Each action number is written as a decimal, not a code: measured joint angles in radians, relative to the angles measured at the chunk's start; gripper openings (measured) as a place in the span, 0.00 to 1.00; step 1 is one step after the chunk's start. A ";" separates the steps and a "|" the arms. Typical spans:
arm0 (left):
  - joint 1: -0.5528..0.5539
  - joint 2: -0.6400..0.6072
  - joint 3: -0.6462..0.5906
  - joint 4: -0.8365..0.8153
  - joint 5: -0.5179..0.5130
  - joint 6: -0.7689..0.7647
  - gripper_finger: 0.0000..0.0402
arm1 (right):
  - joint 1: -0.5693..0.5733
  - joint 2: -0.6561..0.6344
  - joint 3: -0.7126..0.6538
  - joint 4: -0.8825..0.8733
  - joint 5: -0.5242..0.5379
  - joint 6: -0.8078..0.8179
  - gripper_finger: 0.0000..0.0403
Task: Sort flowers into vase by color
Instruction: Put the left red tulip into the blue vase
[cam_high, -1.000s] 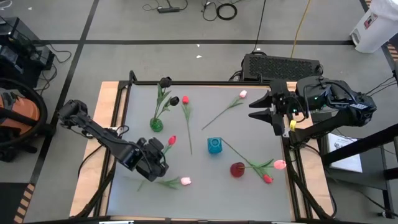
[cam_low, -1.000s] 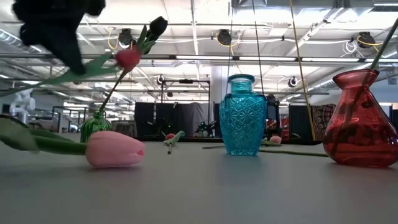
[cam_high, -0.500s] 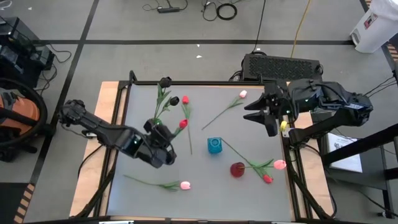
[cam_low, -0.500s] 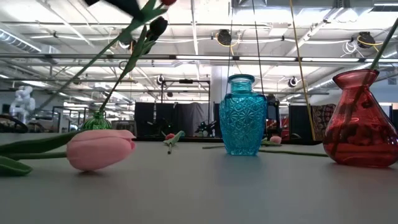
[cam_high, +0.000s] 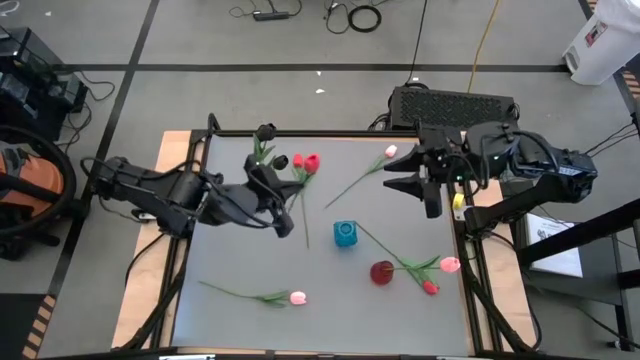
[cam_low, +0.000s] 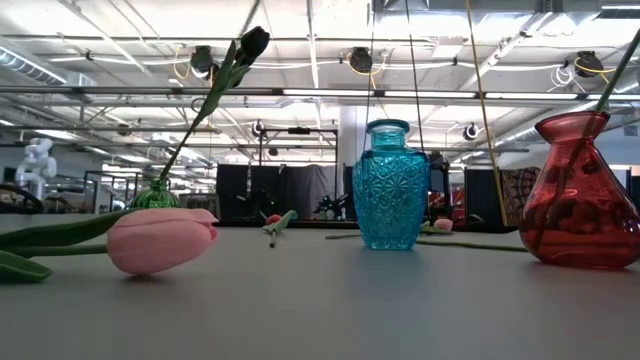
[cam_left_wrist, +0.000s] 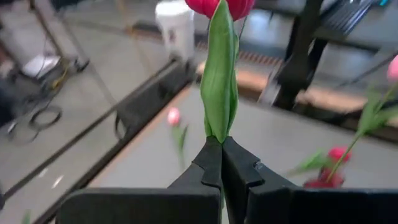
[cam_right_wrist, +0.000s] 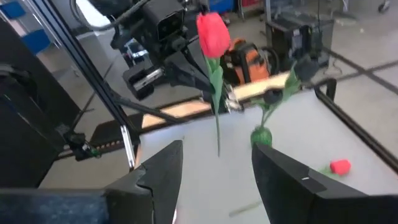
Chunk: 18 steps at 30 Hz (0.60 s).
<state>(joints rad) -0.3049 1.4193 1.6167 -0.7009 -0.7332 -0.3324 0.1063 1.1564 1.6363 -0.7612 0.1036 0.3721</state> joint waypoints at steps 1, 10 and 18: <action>0.006 0.000 0.006 0.044 0.009 0.030 0.00 | 0.000 0.000 0.000 0.010 0.000 -0.008 0.46; 0.082 0.000 0.013 0.332 0.193 0.150 0.00 | 0.000 0.010 0.000 0.145 0.000 -0.090 0.46; 0.146 0.024 0.013 0.423 0.328 0.163 0.00 | 0.000 0.046 0.000 0.218 0.003 -0.128 0.46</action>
<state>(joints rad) -0.1588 1.4435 1.6299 -0.2778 -0.4051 -0.1695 0.1059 1.2028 1.6363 -0.5430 0.1066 0.2436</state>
